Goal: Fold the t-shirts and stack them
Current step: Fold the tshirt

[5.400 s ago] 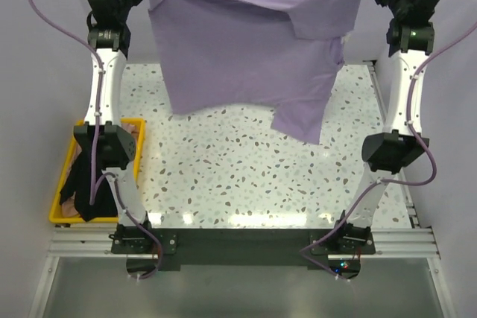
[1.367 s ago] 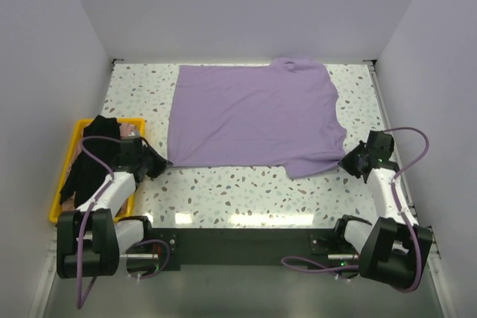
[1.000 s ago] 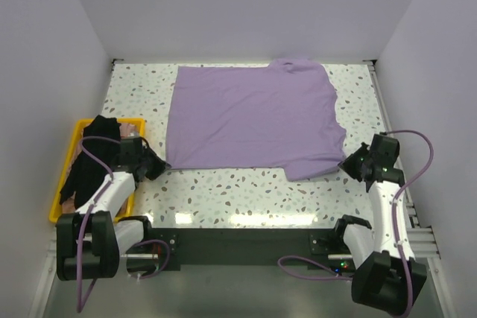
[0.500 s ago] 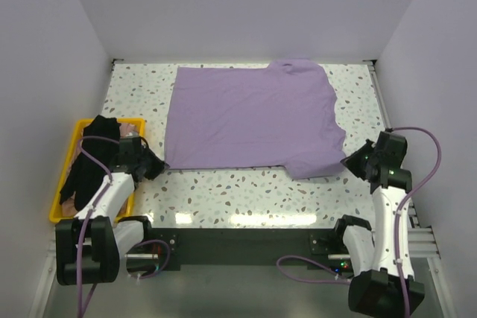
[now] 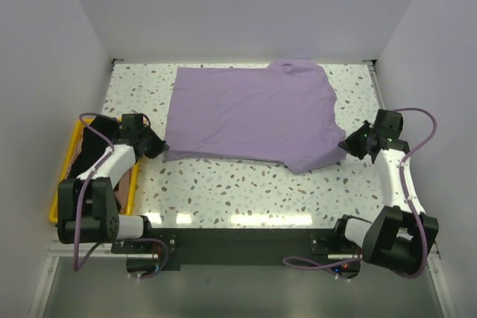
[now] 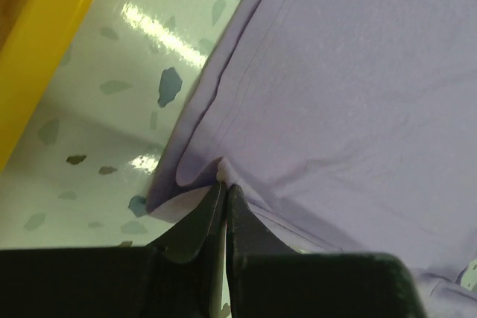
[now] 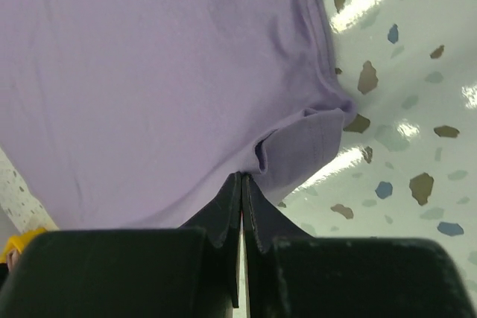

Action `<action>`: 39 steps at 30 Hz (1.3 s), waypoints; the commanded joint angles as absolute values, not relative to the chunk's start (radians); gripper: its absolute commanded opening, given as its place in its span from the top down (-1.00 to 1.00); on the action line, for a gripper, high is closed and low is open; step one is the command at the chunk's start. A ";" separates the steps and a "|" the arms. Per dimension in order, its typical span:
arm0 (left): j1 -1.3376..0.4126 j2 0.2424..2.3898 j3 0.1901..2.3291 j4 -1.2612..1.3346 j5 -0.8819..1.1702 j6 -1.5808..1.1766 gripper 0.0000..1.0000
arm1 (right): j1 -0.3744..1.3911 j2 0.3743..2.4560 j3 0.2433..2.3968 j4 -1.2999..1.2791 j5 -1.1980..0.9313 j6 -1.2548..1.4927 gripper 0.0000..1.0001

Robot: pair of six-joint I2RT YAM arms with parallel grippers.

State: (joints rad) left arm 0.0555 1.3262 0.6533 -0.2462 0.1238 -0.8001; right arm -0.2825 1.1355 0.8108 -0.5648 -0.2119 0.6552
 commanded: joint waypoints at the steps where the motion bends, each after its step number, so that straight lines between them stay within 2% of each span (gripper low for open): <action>1: 0.048 1.385 0.739 -0.192 0.104 -0.798 0.91 | -0.287 1.190 0.897 -0.448 -0.242 0.683 1.00; 8: 0.040 1.537 0.869 -0.179 0.107 -0.822 0.93 | -0.287 1.362 1.000 -0.397 -0.258 0.689 1.00; 19: 0.035 1.680 1.055 -0.213 0.097 -0.816 0.92 | -0.287 1.511 1.111 -0.348 -0.281 0.721 1.00; 39: 0.031 1.818 1.215 -0.235 0.046 -0.787 0.72 | -0.285 1.693 1.226 -0.328 -0.290 0.724 1.00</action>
State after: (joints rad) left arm 0.0364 1.7981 1.1538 -0.2562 0.0731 -0.8066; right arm -0.2825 1.6665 1.1687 -0.3641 -0.2810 0.7330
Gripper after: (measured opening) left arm 0.136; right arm 0.008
